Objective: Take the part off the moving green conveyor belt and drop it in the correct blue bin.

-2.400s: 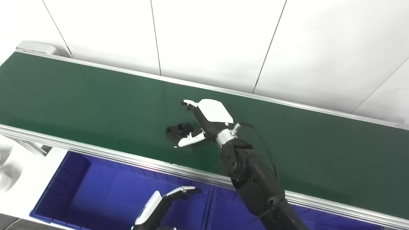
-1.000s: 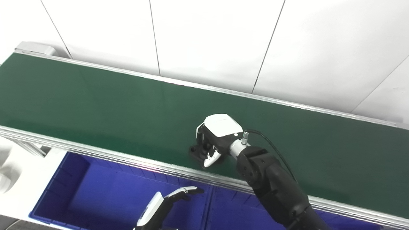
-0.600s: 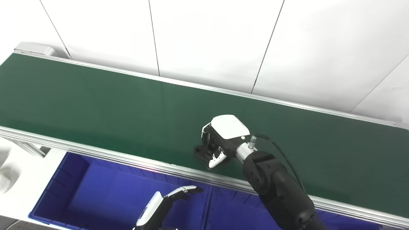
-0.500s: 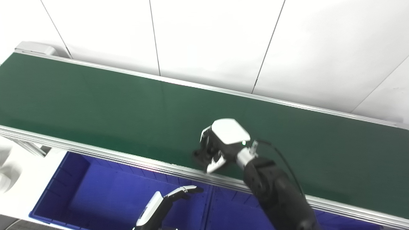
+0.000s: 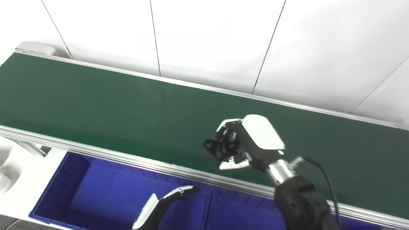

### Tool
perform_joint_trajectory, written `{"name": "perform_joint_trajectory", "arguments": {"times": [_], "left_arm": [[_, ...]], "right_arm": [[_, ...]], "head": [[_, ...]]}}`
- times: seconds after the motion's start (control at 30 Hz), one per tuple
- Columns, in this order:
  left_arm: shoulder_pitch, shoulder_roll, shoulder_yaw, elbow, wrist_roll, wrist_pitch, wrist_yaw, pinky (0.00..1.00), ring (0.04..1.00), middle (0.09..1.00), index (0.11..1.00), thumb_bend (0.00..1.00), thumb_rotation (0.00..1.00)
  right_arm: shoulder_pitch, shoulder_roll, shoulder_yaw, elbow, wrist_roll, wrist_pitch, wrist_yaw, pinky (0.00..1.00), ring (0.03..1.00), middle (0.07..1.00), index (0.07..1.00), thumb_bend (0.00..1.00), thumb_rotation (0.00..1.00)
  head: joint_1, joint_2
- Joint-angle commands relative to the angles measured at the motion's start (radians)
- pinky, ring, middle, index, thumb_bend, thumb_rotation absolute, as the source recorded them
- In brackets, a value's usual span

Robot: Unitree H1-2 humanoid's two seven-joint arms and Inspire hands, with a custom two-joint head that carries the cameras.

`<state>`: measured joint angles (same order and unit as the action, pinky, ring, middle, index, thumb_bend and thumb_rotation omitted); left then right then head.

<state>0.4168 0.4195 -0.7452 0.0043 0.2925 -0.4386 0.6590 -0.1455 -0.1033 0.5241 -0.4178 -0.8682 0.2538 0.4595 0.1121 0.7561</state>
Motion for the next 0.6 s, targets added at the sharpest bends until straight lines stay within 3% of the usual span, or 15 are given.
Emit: {"name": "perform_joint_trajectory", "arguments": {"times": [0.0, 0.13, 0.33, 0.57], "left_arm": [[0.022, 0.019, 0.013, -0.04, -0.007, -0.031, -0.005, 0.74, 0.818, 0.839, 0.799, 0.86, 0.45], [0.04, 0.028, 0.022, -0.084, -0.039, -0.031, -0.025, 0.73, 0.818, 0.855, 0.818, 0.83, 0.46], [0.076, 0.035, 0.058, -0.137, -0.045, -0.031, -0.048, 0.78, 0.84, 0.874, 0.843, 0.77, 0.5], [0.098, 0.032, 0.127, -0.176, -0.084, -0.031, -0.127, 0.77, 0.848, 0.879, 0.853, 0.78, 0.52]], "right_arm": [[0.008, 0.015, -0.02, -0.064, 0.018, 0.02, 0.005, 0.27, 0.313, 0.475, 0.49, 0.52, 0.0], [0.145, 0.002, -0.047, -0.128, 0.037, -0.007, -0.04, 0.18, 0.24, 0.47, 0.489, 0.52, 0.0], [0.323, -0.016, -0.065, -0.178, 0.028, -0.019, -0.078, 0.16, 0.224, 0.47, 0.488, 0.53, 0.0], [0.506, -0.034, -0.073, -0.154, 0.042, -0.031, -0.129, 0.17, 0.241, 0.47, 0.489, 0.53, 0.0]], "head": [[0.001, 0.001], [-0.06, 0.071], [-0.102, 0.131], [-0.113, 0.16]]}}
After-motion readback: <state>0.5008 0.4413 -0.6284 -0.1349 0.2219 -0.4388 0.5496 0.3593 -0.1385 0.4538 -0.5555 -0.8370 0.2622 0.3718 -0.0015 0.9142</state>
